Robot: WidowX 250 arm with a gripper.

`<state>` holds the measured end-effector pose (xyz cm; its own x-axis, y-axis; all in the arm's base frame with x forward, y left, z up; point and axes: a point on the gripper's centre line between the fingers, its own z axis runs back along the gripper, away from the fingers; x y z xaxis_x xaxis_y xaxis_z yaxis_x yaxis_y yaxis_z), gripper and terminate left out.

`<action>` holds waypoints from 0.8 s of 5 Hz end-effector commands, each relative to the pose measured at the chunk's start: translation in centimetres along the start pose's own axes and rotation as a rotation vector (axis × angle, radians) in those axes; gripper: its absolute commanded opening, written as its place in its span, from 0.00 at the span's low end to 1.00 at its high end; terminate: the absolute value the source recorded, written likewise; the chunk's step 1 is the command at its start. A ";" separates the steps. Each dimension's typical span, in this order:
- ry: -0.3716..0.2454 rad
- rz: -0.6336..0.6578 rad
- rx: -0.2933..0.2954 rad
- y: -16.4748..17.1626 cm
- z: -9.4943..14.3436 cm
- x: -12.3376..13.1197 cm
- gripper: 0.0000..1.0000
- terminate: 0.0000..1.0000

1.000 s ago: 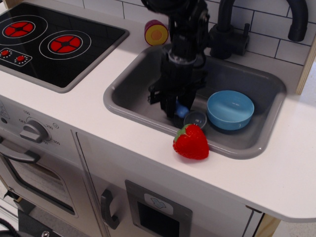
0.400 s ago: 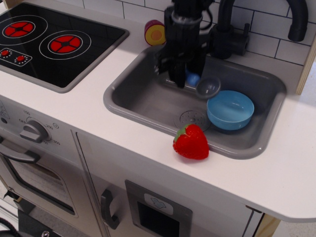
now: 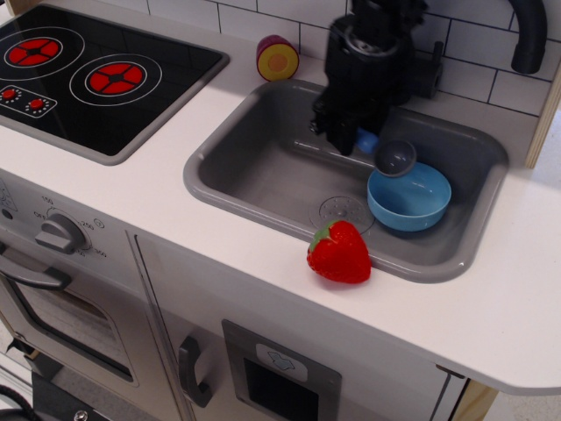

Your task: Put spoon in bowl sink

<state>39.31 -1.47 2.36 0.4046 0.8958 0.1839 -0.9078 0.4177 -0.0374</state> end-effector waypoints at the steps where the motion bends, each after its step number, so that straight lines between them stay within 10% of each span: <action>1: -0.030 -0.036 -0.062 -0.3 1.5 -1.4 0.00 0.00; 2: -0.033 -0.020 -0.037 -0.4 1.4 -1.6 1.00 0.00; 4: -0.056 -0.028 -0.028 -0.3 2.2 -1.7 1.00 0.00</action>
<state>38.14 -3.19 1.37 0.4292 0.8780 0.2118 -0.9002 0.4351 0.0206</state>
